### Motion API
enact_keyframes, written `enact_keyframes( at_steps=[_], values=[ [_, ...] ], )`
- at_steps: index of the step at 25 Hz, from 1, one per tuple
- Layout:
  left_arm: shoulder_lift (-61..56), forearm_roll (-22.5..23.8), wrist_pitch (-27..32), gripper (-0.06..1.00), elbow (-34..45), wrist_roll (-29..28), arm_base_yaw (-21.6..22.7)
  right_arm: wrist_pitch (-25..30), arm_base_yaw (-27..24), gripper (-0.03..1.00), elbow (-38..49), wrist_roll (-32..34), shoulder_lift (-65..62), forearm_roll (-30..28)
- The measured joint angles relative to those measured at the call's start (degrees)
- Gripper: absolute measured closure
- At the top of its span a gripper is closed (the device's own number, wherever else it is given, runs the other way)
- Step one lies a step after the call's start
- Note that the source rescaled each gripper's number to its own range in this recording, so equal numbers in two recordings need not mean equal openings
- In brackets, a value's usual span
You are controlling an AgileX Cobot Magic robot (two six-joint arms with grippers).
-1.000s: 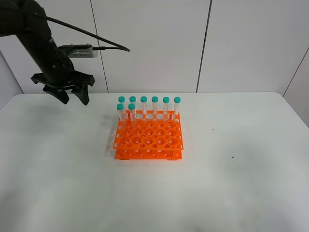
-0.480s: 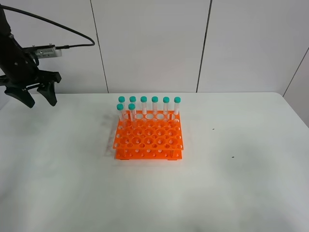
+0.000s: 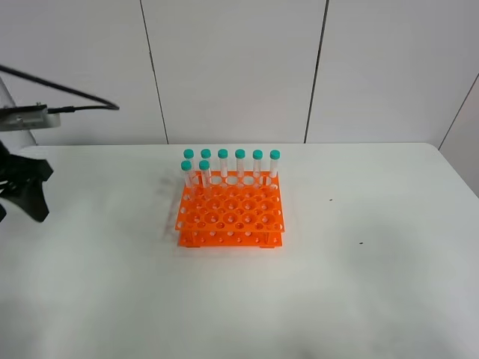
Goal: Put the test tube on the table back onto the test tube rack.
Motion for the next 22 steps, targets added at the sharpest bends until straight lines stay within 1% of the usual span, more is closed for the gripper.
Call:
enact_keyframes(
  at_steps=[4, 8, 10, 13, 16, 22],
  values=[
    [-12.42, 0.06, 0.00, -0.02, 11.46, 0.25, 0.00, 0.00, 0.00, -0.02, 0.00, 0.00, 0.00, 0.00],
    [-24.92, 0.06, 0.05, -0.02, 19.69, -0.10, 0.00, 0.00, 0.00, -0.02, 0.00, 0.00, 0.00, 0.00],
    [-30.97, 0.06, -1.13, -0.02, 23.14, -0.14, 0.00, 0.00, 0.00, -0.02, 0.00, 0.00, 0.00, 0.00],
    [-39.98, 0.06, -4.70, -0.02, 28.69, -0.14, 0.00, 0.00, 0.00, -0.02, 0.00, 0.00, 0.00, 0.00],
    [-47.95, 0.06, -5.59, -0.02, 32.35, -0.16, 0.00, 0.00, 0.00, -0.02, 0.00, 0.00, 0.00, 0.00],
    [-60.97, 0.01, -6.45, -0.02, 32.86, -0.21, 0.00, 0.00, 0.00, -0.02, 0.00, 0.00, 0.00, 0.00]
  ],
)
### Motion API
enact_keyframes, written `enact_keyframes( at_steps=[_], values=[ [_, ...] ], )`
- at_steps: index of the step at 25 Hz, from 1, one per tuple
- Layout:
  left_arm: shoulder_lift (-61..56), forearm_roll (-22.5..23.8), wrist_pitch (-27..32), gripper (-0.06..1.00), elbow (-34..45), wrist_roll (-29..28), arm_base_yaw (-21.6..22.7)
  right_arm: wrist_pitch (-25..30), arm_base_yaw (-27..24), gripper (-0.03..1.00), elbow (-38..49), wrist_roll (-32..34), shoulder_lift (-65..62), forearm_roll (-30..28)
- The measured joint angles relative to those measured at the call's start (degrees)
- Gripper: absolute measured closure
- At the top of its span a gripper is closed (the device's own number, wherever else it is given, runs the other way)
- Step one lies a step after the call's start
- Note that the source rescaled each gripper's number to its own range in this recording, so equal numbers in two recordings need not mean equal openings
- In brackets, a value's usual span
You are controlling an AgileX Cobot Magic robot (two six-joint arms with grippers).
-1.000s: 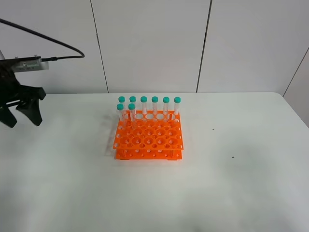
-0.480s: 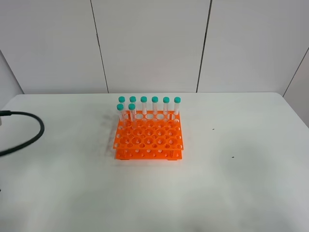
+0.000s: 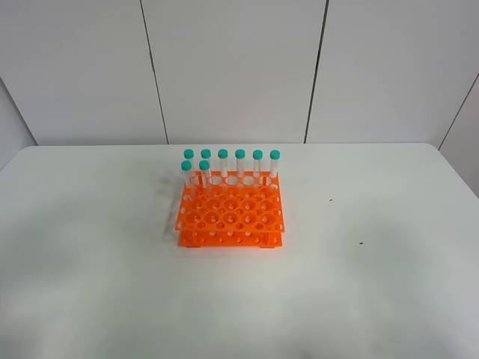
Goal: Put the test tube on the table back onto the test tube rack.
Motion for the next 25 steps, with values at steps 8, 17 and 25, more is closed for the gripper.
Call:
enact_keyframes(
  at_steps=[8, 17, 25],
  values=[
    [-13.20, -0.05, 0.00, -0.02, 0.06, -0.44, 0.00, 0.00, 0.00, -0.02, 0.00, 0.00, 0.00, 0.00],
    [-18.80, 0.27, 0.05, -0.02, 0.06, -1.48, 0.00, 0.00, 0.00, -0.02, 0.00, 0.00, 0.00, 0.00],
    [-18.80, 0.34, 0.05, -0.02, 0.06, -1.48, 0.00, 0.00, 0.00, -0.02, 0.00, 0.00, 0.00, 0.06]
  ],
)
